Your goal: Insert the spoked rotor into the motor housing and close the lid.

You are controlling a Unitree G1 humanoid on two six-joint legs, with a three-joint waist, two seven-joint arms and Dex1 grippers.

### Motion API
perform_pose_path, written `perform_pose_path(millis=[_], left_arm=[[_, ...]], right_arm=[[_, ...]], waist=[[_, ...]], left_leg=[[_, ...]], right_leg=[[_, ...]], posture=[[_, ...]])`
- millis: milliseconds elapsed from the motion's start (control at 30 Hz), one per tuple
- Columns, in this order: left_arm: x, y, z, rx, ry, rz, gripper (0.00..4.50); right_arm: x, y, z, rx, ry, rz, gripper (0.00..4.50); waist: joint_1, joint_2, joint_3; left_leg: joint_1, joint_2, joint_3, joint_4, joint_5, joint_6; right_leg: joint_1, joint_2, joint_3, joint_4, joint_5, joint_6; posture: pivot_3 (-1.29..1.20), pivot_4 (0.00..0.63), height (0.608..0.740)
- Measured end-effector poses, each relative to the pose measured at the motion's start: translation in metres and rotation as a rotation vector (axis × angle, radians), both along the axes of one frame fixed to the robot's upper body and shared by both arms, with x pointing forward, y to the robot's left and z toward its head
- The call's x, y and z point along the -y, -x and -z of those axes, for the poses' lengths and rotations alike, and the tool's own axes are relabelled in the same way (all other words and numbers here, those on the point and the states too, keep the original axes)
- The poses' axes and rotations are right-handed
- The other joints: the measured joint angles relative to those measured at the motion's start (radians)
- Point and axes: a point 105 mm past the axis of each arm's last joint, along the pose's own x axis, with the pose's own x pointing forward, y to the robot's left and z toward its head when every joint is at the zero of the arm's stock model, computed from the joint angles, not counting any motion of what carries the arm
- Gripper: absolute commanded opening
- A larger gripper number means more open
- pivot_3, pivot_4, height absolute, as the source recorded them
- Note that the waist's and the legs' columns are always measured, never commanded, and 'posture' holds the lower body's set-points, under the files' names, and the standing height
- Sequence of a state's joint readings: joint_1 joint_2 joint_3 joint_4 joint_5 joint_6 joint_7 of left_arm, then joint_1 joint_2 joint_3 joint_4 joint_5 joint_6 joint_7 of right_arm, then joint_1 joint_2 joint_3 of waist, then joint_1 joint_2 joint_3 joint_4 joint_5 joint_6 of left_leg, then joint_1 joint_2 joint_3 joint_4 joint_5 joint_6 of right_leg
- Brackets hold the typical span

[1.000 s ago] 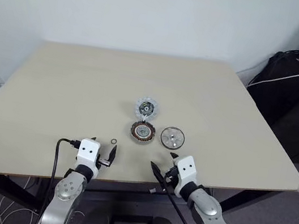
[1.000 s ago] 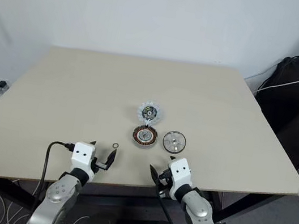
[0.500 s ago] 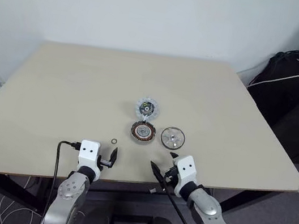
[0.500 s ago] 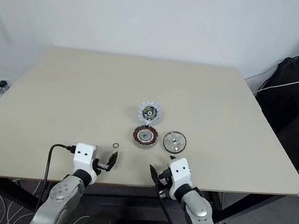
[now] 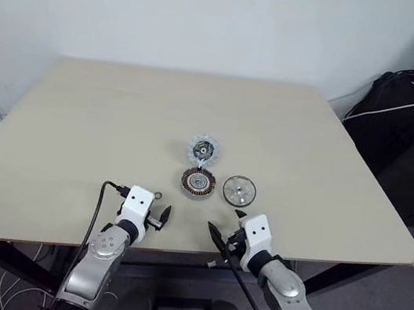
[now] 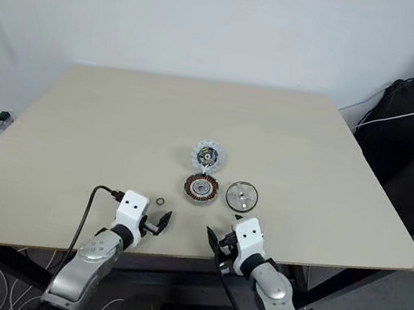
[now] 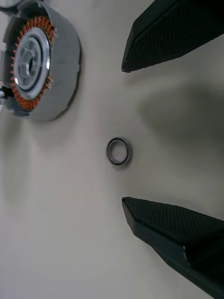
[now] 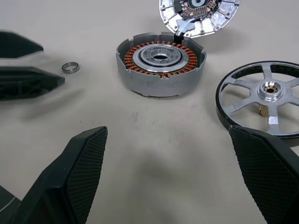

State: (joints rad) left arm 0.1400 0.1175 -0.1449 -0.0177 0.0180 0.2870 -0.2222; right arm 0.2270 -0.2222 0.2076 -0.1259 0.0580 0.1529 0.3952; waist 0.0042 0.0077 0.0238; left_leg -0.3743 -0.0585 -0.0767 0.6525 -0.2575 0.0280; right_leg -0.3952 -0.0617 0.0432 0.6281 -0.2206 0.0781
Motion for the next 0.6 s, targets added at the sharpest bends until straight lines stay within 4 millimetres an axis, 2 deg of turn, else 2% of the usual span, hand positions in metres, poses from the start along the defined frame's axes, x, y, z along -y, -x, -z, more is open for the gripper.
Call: perform_pose_path(millis=[133, 333, 600], left_arm=[[0.001, -0.006, 0.003, -0.040, 0.002, -0.010, 4.50], [0.003, -0.022, -0.006, -0.026, -0.006, -0.005, 4.50], [0.004, -0.026, 0.000, -0.059, -0.033, 0.013, 4.50]], right_arm=[[0.000, 0.000, 0.000, 0.000, 0.000, 0.004, 4.48], [0.000, 0.000, 0.000, 0.001, -0.002, 0.006, 4.48], [0.000, 0.000, 0.000, 0.001, 0.000, 0.008, 4.48]], waist=[[0.001, 0.000, 0.000], [0.002, 0.000, 0.000], [0.002, 0.000, 0.000]], left_leg=[[0.000, 0.000, 0.000, 0.000, 0.000, 0.000], [0.000, 0.000, 0.000, 0.000, 0.001, 0.002], [0.000, 0.000, 0.000, 0.000, 0.001, 0.002]], right_leg=[[0.000, 0.000, 0.000, 0.000, 0.000, 0.000], [0.000, 0.000, 0.000, 0.000, 0.000, 0.000], [0.000, 0.000, 0.000, 0.000, 0.000, 0.000]], posture=[[0.00, 0.000, 0.740], [0.00, 0.000, 0.740], [0.00, 0.000, 0.740]])
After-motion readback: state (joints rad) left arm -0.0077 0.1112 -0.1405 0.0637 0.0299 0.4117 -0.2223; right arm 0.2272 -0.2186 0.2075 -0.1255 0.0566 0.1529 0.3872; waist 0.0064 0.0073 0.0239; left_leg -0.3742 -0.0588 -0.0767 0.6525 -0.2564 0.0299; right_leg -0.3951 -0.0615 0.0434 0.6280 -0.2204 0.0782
